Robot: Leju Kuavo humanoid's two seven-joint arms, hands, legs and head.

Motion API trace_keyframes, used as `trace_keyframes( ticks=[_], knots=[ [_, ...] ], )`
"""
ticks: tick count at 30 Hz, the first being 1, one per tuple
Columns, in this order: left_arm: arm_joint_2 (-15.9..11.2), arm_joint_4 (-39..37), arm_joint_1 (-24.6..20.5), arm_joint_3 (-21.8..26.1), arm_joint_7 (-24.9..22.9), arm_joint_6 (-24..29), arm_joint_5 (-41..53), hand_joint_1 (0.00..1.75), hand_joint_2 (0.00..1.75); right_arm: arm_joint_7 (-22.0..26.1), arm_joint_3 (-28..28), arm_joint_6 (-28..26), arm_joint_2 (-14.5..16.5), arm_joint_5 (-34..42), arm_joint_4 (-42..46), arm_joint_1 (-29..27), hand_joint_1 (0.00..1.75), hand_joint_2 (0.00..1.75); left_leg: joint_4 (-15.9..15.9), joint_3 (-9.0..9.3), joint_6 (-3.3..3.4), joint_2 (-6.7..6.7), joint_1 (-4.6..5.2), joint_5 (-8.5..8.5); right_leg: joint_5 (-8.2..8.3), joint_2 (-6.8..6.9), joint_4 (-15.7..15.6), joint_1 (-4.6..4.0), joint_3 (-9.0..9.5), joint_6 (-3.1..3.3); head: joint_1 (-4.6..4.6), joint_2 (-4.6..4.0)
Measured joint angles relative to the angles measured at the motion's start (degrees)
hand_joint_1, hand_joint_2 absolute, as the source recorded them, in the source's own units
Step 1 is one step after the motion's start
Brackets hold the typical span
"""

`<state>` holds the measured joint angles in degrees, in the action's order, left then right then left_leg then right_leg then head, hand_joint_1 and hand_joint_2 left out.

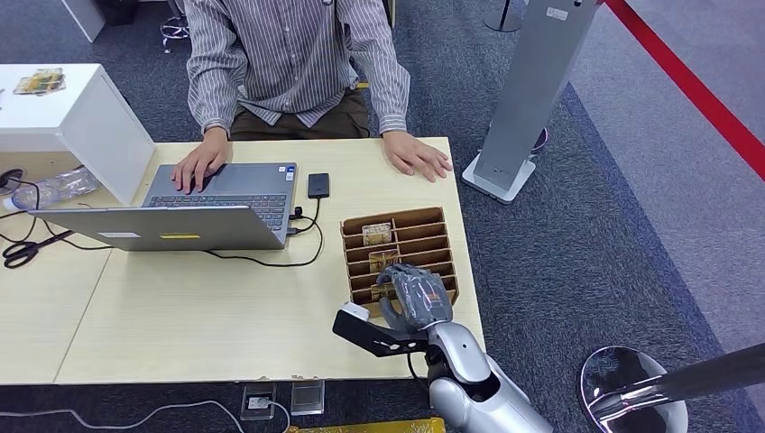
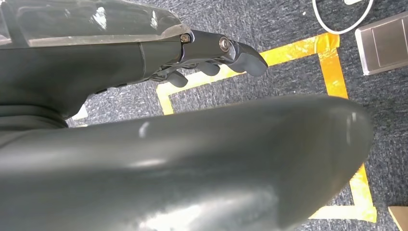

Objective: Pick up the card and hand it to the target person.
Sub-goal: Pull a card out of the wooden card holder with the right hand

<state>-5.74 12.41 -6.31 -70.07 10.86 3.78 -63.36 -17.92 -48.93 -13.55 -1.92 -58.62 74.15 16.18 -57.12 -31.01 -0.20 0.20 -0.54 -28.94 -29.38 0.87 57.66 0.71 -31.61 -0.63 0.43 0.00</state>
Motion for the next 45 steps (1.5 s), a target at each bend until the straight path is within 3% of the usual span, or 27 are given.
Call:
trace_keyframes(
  ticks=[21,28,32,40,44,45],
  knots=[
    [0.03,0.0,0.0,0.0,-0.22,-0.11,0.0,0.0,0.0,-0.21,-0.01,0.69,-0.01,0.51,0.38,-0.32,0.99,1.75,0.0,0.01,0.0,0.0,0.0,0.0,0.0,0.0,0.0,0.0,0.0,0.0,-0.01,0.0],
    [0.1,0.0,0.0,0.0,-0.39,0.0,0.0,0.0,0.0,-0.09,-0.01,0.69,-0.02,1.02,0.36,-0.37,1.06,1.75,0.0,0.0,0.0,0.0,0.0,0.0,0.0,0.0,0.0,0.0,0.0,0.0,0.01,0.0],
    [0.14,0.0,0.0,0.0,-0.39,0.0,-0.01,0.0,0.0,0.02,-0.01,0.67,-0.02,1.08,0.36,-0.4,1.23,1.75,0.0,0.0,0.0,0.0,0.0,0.0,0.0,0.0,0.0,0.0,0.0,0.0,0.01,0.0],
    [0.16,0.0,0.0,0.0,-0.35,0.17,-0.04,0.0,0.0,0.52,-0.01,0.37,-0.02,1.55,0.22,-0.38,1.34,1.75,0.0,0.0,0.0,0.0,0.0,0.0,0.0,0.0,0.0,0.0,0.0,0.0,0.01,0.0],
    [0.16,0.0,0.0,0.0,0.55,0.04,0.09,0.0,1.75,0.59,-0.02,0.33,-0.02,1.71,0.14,-0.34,1.31,1.75,0.0,0.0,0.0,0.0,0.0,0.0,0.0,0.0,0.0,0.0,0.01,0.0,0.01,0.0],
    [0.16,0.0,0.0,0.0,0.82,0.02,0.2,0.0,1.75,0.6,-0.02,0.33,-0.02,1.78,0.12,-0.32,1.31,1.75,0.0,0.0,0.0,0.0,0.0,0.0,0.0,0.0,0.0,0.0,0.01,0.0,0.01,0.0]
  ],
)
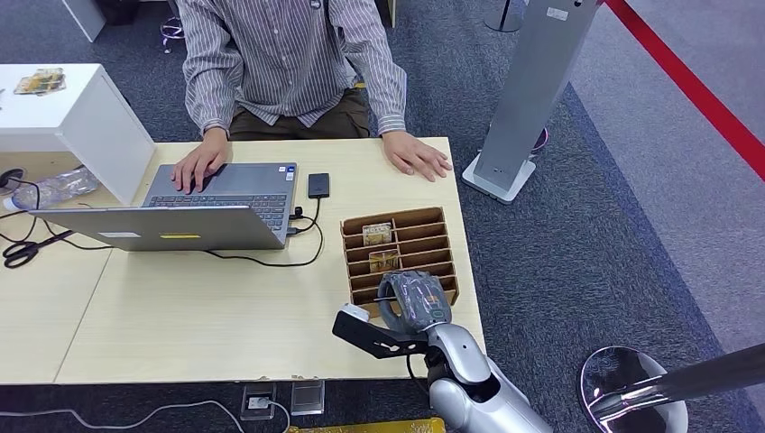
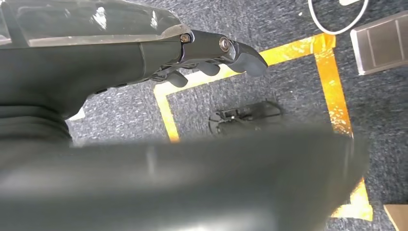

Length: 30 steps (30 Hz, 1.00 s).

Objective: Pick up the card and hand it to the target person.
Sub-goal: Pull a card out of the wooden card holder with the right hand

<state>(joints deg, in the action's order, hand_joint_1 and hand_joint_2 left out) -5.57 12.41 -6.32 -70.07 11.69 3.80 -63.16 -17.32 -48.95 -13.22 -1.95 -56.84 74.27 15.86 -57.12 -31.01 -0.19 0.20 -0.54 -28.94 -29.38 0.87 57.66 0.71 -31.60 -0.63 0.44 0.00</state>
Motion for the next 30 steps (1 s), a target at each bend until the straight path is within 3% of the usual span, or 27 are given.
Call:
trace_keyframes(
  ticks=[13,19,30],
  knots=[
    [0.0,0.0,0.01,0.0,1.71,0.42,0.18,0.0,1.75,1.19,0.09,-0.44,-0.07,3.53,0.18,0.4,1.31,1.75,0.0,0.0,0.0,0.0,0.0,0.0,0.0,0.0,0.0,0.0,0.0,0.0,-0.01,0.01],
    [-0.02,0.0,0.04,0.0,1.24,0.42,0.13,0.0,1.75,1.59,0.68,4.85,-0.97,12.4,3.42,1.91,1.31,1.75,-0.01,0.01,0.0,0.0,0.0,0.0,0.0,0.0,0.0,0.0,0.0,0.0,-0.01,0.0],
    [-0.04,0.0,0.13,0.0,0.61,0.17,-0.33,0.0,1.75,-2.15,2.66,13.35,-5.97,20.23,17.61,6.39,1.31,1.75,-0.02,0.02,0.0,0.01,0.02,0.0,0.01,-0.01,0.0,0.01,-0.01,-0.01,0.01,0.0]
  ],
)
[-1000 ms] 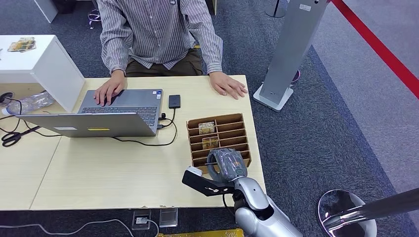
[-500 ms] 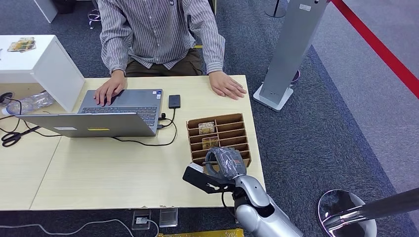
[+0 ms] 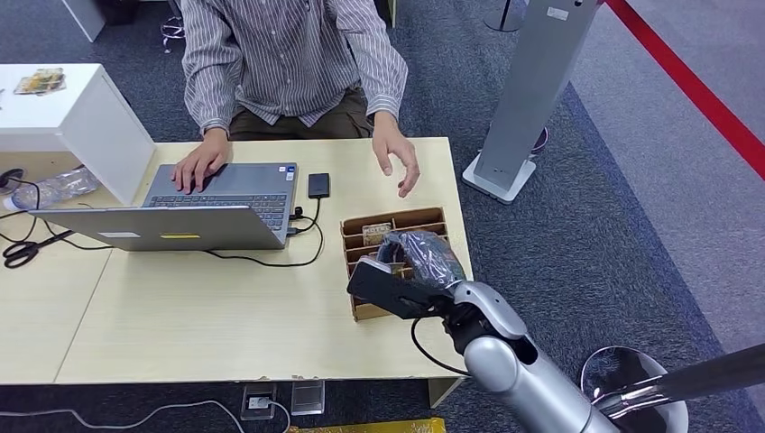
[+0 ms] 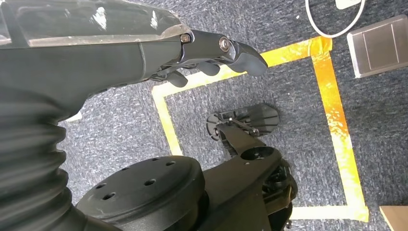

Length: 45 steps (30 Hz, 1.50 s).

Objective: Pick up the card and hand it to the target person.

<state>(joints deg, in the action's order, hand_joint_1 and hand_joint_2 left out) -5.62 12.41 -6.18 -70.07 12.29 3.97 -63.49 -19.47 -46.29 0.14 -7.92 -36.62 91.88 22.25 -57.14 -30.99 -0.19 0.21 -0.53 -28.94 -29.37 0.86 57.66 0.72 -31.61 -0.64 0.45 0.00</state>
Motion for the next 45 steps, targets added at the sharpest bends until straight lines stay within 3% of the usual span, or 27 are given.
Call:
trace_keyframes(
  ticks=[5,11,16,21,34,38,42,45],
  knots=[
    [0.02,0.0,-0.01,0.0,-0.25,-0.13,-0.03,0.0,1.75,2.25,0.52,-2.93,-0.85,-0.44,4.64,1.27,1.31,1.75,0.0,-0.01,0.0,0.0,0.0,0.0,0.0,0.0,0.0,0.0,0.01,0.0,-0.03,0.0],
    [0.43,0.0,-0.07,0.0,0.16,-0.75,0.33,0.0,1.75,14.87,0.58,-19.28,0.1,-3.8,3.64,2.56,1.31,1.75,0.01,-0.02,0.0,0.0,0.0,0.0,0.0,0.01,0.0,0.0,0.02,0.0,0.01,0.0],
    [0.87,0.0,-0.1,0.0,0.26,-0.96,0.76,0.0,1.75,24.51,0.79,-28.54,1.43,0.79,-0.16,2.82,1.31,1.75,0.01,-0.03,0.0,-0.01,0.0,0.0,0.0,0.01,0.0,0.0,0.02,0.0,0.02,0.0],
    [1.23,0.0,-0.1,0.0,0.2,-0.77,0.7,0.0,1.75,27.37,0.93,-31.81,2.44,3.4,-3.43,2.77,1.31,1.75,0.01,-0.04,0.0,-0.01,0.0,0.0,0.0,0.01,0.0,0.0,0.01,0.0,0.01,0.0],
    [1.46,0.0,-0.09,0.0,-0.16,-0.7,0.13,0.0,1.75,29.06,0.81,-31.78,4.3,9.4,-8.93,2.6,1.31,1.75,0.01,-0.04,0.0,-0.01,0.0,0.0,0.0,0.01,0.0,0.0,0.01,0.0,0.01,0.0],
    [1.48,0.0,-0.09,0.0,0.11,-0.85,0.13,0.0,1.75,29.45,0.57,-32.12,4.85,9.98,-10.79,2.62,0.0,1.75,0.01,-0.03,0.0,-0.01,0.0,0.0,0.0,0.01,0.0,0.0,0.01,0.0,-0.01,0.01],
    [1.49,0.0,-0.09,0.0,1.05,-1.47,0.24,0.0,0.0,29.68,0.38,-32.77,5.24,10.17,-12.39,2.61,0.0,1.75,0.01,-0.03,0.0,-0.01,0.0,0.0,0.0,0.01,0.0,0.0,0.01,0.0,0.0,0.01],
    [1.49,0.0,-0.09,0.0,1.69,-1.57,0.19,0.0,0.0,29.79,0.32,-33.1,5.41,10.5,-13.07,2.61,0.0,1.75,0.01,-0.04,0.0,-0.01,0.0,0.0,0.0,0.01,0.0,0.0,0.0,0.0,-0.01,0.0]
  ],
)
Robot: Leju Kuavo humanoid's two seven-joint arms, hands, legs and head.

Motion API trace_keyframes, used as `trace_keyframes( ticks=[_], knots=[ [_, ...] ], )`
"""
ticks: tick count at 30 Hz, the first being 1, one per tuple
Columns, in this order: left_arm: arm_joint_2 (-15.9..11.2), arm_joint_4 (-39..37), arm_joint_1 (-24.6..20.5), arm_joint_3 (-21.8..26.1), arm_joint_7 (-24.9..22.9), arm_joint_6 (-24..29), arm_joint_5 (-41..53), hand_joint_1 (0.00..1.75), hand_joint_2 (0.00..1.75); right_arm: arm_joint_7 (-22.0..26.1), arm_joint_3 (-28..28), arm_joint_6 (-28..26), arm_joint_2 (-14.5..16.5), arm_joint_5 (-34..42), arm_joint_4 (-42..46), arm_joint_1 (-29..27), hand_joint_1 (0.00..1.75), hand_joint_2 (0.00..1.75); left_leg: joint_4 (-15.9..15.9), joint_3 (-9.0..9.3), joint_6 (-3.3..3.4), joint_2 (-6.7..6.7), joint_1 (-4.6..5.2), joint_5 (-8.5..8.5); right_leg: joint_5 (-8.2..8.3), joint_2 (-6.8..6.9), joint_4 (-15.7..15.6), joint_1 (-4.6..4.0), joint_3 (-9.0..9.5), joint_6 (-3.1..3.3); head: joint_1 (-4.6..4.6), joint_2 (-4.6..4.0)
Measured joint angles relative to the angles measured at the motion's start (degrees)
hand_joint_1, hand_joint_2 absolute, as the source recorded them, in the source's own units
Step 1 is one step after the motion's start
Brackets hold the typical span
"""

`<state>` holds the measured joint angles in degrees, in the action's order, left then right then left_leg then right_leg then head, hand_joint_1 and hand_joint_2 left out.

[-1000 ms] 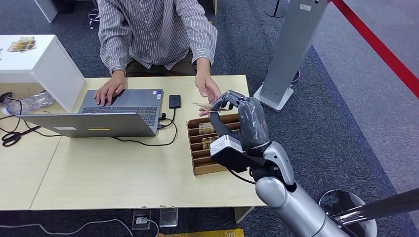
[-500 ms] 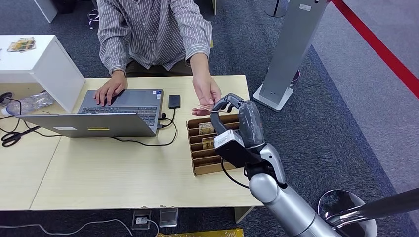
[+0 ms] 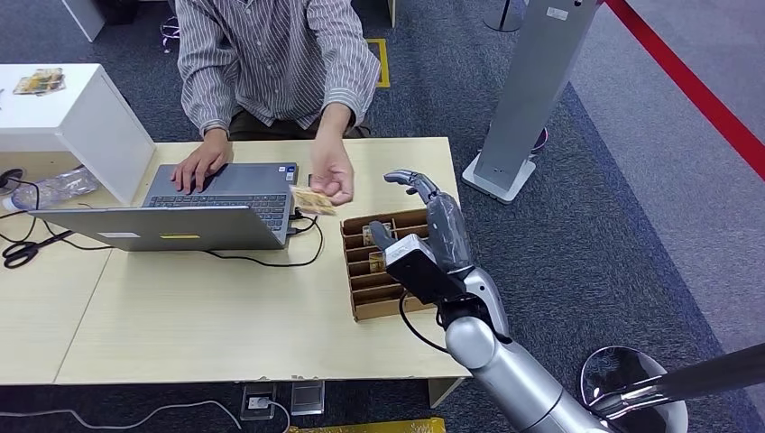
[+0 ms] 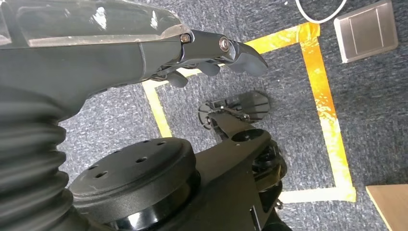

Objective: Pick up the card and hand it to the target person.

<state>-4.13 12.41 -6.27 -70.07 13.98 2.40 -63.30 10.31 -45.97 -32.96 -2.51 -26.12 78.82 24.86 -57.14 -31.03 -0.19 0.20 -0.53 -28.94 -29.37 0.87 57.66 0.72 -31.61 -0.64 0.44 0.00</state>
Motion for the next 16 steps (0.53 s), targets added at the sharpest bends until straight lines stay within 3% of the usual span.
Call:
trace_keyframes(
  ticks=[5,16],
  knots=[
    [0.0,0.0,0.01,0.0,-0.75,0.52,-0.47,0.0,0.0,0.59,-0.04,0.11,0.02,3.71,-0.79,-0.17,0.0,1.75,0.0,0.01,0.0,0.0,0.0,0.0,0.0,0.0,0.0,0.0,0.0,0.0,0.01,0.01],
    [-0.03,0.0,0.06,0.01,-2.6,1.41,-2.1,0.0,0.0,1.55,0.57,6.19,-0.83,21.27,1.65,-5.35,0.0,1.75,0.0,0.02,0.0,0.0,0.0,0.0,0.0,0.0,0.0,0.0,-0.02,0.0,-0.01,0.0]
  ],
)
